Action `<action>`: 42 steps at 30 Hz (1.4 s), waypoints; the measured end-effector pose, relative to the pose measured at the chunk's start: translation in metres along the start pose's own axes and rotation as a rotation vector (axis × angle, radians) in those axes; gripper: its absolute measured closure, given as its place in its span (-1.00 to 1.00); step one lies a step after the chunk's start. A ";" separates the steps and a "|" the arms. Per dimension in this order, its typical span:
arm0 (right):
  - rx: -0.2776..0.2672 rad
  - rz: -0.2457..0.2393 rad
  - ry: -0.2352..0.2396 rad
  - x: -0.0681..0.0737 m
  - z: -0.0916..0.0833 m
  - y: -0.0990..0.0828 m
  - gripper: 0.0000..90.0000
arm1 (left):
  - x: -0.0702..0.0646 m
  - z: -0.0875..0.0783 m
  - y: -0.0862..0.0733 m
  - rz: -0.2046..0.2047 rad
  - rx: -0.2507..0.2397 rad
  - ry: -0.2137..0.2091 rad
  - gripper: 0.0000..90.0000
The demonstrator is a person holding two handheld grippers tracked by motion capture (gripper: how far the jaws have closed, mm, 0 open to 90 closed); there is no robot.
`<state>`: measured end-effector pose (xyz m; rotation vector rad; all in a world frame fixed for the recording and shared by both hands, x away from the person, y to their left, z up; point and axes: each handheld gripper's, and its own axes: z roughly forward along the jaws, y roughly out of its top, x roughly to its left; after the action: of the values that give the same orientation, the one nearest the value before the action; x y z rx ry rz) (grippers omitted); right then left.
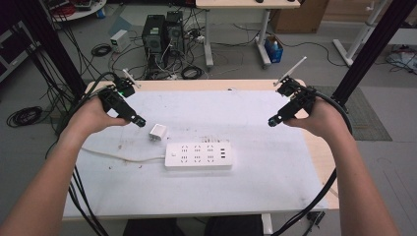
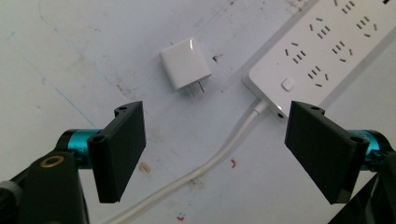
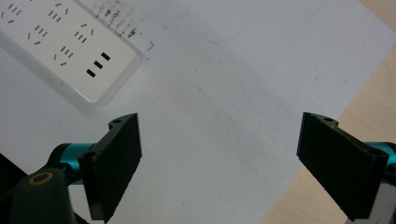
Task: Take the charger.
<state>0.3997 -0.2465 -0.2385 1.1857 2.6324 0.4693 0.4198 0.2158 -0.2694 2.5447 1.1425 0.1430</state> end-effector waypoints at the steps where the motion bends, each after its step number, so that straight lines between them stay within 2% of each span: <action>1: 0.000 0.000 0.000 0.000 0.000 0.000 -0.70 | 0.000 0.000 0.000 0.000 0.000 0.000 -0.54; 3: -0.002 0.002 0.004 -0.001 0.003 -0.001 -0.70 | 0.001 0.015 0.004 -0.037 0.019 0.014 -0.54; 8: -0.003 0.007 0.002 -0.003 0.004 -0.002 -0.70 | 0.002 0.034 0.011 -0.079 0.046 0.021 -0.54; 11: -0.008 0.015 0.002 -0.005 0.004 -0.004 -0.70 | 0.002 0.051 0.017 -0.125 0.066 0.031 -0.54; 13: -0.009 0.017 0.000 -0.006 0.004 -0.004 -0.70 | 0.002 0.051 0.017 -0.125 0.066 0.031 -0.54; 14: -0.009 0.017 0.000 -0.006 0.004 -0.004 -0.70 | 0.003 0.061 0.021 -0.155 0.075 0.036 -0.54; 15: -0.016 0.019 0.001 -0.006 0.005 -0.005 -0.70 | 0.003 0.065 0.022 -0.164 0.082 0.046 -0.54; 20: -0.018 0.020 0.002 -0.005 0.006 -0.006 -0.70 | 0.007 0.089 0.025 -0.186 0.138 0.063 -0.54; 24: -0.020 0.017 0.002 -0.005 0.008 -0.007 -0.70 | 0.008 0.102 0.028 -0.199 0.156 0.071 -0.54; 27: -0.025 0.018 0.002 -0.005 0.008 -0.007 -0.70 | 0.008 0.110 0.030 -0.201 0.181 0.093 -0.54; 29: -0.025 0.017 0.003 -0.004 0.009 -0.007 -0.70 | 0.007 0.117 0.031 -0.219 0.184 0.099 -0.54; 30: -0.028 0.014 0.005 -0.005 0.009 -0.006 -0.70 | 0.007 0.119 0.032 -0.208 0.198 0.098 -0.54; 33: -0.033 0.008 0.005 -0.005 0.010 -0.007 -0.70 | 0.005 0.126 0.034 -0.231 0.199 0.101 -0.54; 38: -0.039 0.011 0.011 -0.005 0.012 -0.009 -0.70 | 0.005 0.136 0.036 -0.240 0.233 0.113 -0.54; 42: -0.037 0.016 0.011 -0.006 0.014 -0.011 -0.70 | 0.007 0.142 0.036 -0.253 0.238 0.119 -0.54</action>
<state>0.4010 -0.2554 -0.2553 1.1974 2.6138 0.5264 0.4823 0.1602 -0.3901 2.5904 1.6025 0.1014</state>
